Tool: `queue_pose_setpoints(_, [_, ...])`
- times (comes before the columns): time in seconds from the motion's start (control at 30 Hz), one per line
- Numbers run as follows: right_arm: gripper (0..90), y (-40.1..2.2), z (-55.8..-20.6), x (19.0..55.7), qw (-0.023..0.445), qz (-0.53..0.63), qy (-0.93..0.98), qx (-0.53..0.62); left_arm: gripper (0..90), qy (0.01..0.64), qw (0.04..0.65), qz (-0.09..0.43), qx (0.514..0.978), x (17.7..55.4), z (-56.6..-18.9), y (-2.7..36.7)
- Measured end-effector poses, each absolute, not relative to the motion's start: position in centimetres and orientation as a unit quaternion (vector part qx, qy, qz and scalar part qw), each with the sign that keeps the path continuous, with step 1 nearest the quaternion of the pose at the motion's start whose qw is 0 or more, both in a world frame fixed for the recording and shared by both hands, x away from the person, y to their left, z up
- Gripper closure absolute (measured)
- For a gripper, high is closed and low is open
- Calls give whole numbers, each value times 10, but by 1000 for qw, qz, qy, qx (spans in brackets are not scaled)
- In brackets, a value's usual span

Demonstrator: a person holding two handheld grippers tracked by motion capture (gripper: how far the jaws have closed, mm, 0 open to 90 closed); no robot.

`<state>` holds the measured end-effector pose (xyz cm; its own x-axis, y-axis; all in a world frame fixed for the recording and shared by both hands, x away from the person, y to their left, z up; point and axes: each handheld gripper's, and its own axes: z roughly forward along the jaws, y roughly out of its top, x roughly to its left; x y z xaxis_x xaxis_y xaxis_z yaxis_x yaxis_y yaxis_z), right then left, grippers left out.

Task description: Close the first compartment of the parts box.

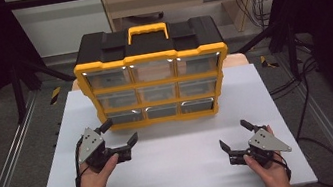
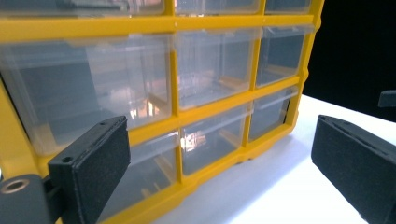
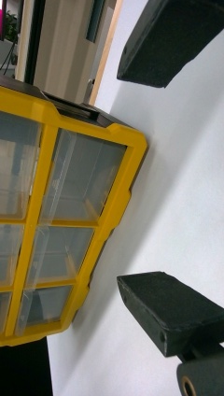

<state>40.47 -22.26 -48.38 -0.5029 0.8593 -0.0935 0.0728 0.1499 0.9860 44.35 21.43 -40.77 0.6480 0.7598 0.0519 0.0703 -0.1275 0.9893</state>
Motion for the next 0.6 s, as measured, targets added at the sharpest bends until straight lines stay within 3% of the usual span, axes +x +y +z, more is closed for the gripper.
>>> queue_pose_setpoints(0.6, [39,-222,-484,405,358,550,670,348,42,310,579,302,690,437,-421,239])
